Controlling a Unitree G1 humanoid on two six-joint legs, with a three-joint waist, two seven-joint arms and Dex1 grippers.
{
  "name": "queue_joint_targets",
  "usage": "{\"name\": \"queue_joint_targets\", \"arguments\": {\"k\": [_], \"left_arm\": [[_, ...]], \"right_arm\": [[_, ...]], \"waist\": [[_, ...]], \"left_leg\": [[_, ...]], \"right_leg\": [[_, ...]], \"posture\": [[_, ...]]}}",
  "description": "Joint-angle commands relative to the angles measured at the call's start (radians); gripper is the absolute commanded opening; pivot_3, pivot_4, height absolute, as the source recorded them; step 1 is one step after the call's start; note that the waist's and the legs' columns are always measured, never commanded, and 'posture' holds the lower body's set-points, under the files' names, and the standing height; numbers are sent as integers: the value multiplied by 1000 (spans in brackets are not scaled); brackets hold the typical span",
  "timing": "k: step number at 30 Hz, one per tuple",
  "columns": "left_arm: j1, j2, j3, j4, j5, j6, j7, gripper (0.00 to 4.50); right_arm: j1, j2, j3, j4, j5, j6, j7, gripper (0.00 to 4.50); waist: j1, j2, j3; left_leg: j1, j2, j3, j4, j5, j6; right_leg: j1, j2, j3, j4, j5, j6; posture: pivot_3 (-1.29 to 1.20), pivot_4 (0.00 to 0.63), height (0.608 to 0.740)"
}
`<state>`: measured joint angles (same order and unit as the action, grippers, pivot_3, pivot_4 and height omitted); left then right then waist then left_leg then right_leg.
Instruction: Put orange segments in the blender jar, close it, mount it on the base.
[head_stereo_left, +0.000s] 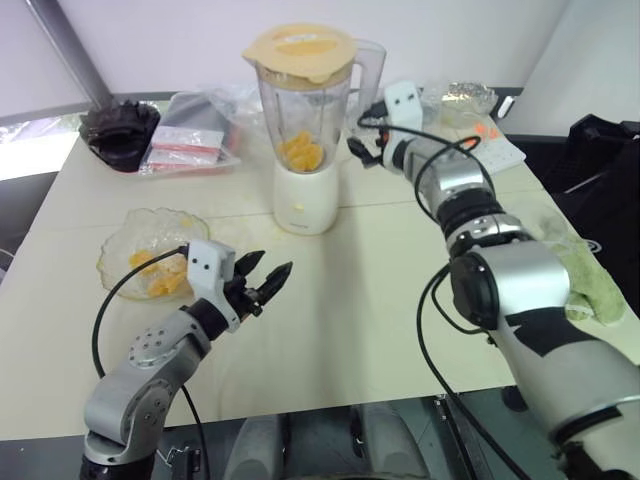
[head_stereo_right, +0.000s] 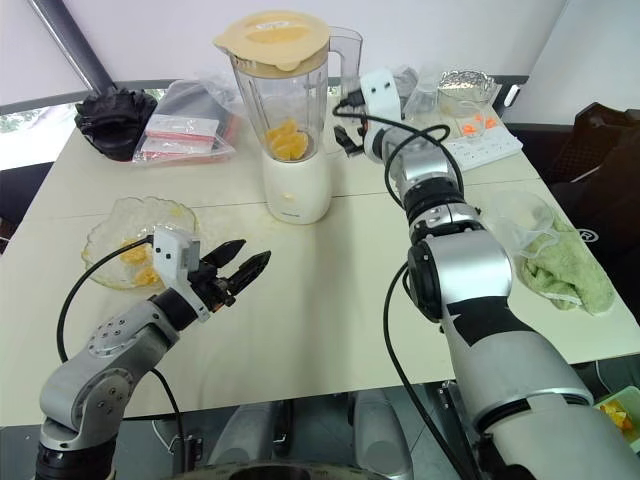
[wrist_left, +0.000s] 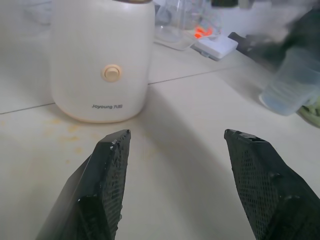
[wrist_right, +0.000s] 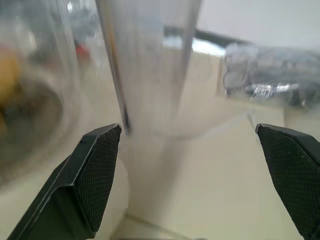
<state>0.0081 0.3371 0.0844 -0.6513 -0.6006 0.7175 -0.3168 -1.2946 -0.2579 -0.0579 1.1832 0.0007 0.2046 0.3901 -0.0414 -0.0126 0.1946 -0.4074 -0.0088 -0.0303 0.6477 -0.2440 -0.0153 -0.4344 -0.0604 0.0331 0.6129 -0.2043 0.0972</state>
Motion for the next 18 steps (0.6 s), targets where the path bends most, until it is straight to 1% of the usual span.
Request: {"name": "queue_joint_targets", "arguments": {"k": [1,3,5,6,8,9,11,14,18], "left_arm": [[-15,19,0,-13,11,-20,-7,3112],[-18,27,6,-13,13,-19,-3,3112],[-25,35,18,-11,26,-21,13,3112],[-28,40,28,-15,27,-18,20,3112],[-32,67,74,-45,-2,-5,13,3112],[-38,77,97,-58,-26,6,10,3112],[-50,89,128,-70,-68,24,13,3112],[-91,124,158,-77,-77,41,29,3112],[-115,157,215,-91,-143,83,45,3112]], "right_arm": [[176,-75,22,-300,28,71,153,4444],[333,-144,28,-581,90,197,285,4444],[437,-207,19,-806,158,270,388,4444],[476,-236,10,-897,191,299,425,4444],[571,-335,-32,-1094,294,363,542,4444],[608,-378,-53,-1160,338,397,581,4444],[654,-433,-85,-1234,399,453,612,4444],[726,-497,-152,-1302,484,535,638,4444],[801,-549,-216,-1357,566,587,660,4444]], "waist": [[6,0,0],[9,0,0],[14,1,1],[13,2,1],[7,3,2],[5,3,2],[2,2,1],[0,-2,0],[2,-2,0]], "left_leg": [[0,0,-1,0,0,0],[0,-1,-1,0,0,0],[-1,-1,-1,0,0,0],[-1,-1,-1,0,0,0],[0,-1,0,0,0,0],[0,0,0,0,0,0],[1,1,-1,1,0,0],[5,3,-1,1,0,0],[5,4,0,2,0,0]], "right_leg": [[1,0,0,0,0,0],[1,-1,0,0,0,1],[0,-1,0,0,2,3],[0,-1,0,0,2,4],[0,-1,0,0,2,4],[0,0,0,0,2,3],[1,2,0,1,0,1],[5,4,0,0,0,-1],[5,4,0,-1,0,-1]], "posture": [[0,150,740],[0,150,740],[0,150,740],[0,150,740],[0,150,740],[0,150,740],[0,150,740],[0,150,740],[0,150,740]]}}
